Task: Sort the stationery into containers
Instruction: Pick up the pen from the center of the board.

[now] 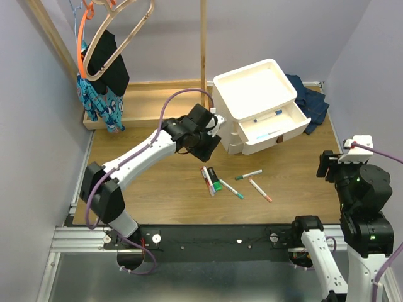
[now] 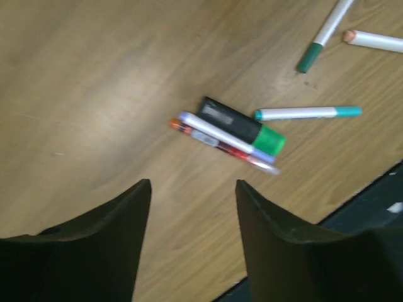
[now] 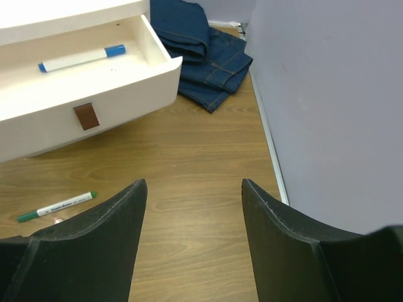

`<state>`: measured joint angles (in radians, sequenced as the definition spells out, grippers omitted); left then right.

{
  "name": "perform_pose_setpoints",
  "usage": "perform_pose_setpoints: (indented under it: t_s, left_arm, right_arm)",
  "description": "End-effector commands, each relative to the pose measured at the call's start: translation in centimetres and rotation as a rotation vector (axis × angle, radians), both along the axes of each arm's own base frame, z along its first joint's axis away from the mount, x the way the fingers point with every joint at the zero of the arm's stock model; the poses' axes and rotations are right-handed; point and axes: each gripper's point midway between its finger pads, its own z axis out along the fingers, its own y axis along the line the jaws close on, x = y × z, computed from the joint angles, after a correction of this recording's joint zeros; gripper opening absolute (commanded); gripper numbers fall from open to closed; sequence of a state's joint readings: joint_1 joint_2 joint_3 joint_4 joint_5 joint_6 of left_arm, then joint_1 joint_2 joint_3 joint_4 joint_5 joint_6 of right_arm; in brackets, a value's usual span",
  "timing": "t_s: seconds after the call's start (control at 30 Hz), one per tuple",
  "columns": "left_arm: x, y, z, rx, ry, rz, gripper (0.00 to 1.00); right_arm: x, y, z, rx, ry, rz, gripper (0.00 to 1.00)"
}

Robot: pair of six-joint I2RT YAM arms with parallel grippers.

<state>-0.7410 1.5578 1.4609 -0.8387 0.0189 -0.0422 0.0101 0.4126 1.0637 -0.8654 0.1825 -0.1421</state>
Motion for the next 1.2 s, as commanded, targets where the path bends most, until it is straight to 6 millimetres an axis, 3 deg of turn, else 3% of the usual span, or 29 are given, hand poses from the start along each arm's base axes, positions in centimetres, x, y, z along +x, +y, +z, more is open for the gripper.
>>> perform_pose_setpoints:
  t_s: [0.0,0.2,0.47,0.63,0.87,1.17]
  left_arm:
    - [-1.6,-1.8,-3.7,-0.188,0.305,0.210,0.60]
    - [-0.4,-3.1,-7.4,-0.220,0.464,0.360,0.54]
    - [-1.4,-3.7,-11.3,-0.165,0.606,0.451,0.48]
    - [-1.7,-3.3,-12.5,-0.117,0.632,0.475,0.43]
    - [-3.2,-3.3,-14.4,-0.087,0.690,0.472,0.35]
    - [-4.9,-2.3,-16.1,-0.033,0.723,0.485,0.33]
  right_arm:
    - [0.4,0.9,1.7,-0.013,0.002,0.067,0.69]
    - [0.1,0.2,2.4,-0.026,0.036,0.033,0.68]
    - [0.0,-0.3,2.6,-0.032,0.062,0.005,0.68]
    - [-0.1,-0.5,2.7,-0.021,0.058,-0.008,0.68]
    - [-0.2,-0.2,1.2,0.005,0.079,-0.006,0.68]
    - [0.2,0.2,-0.2,0.027,0.102,0.017,0.68]
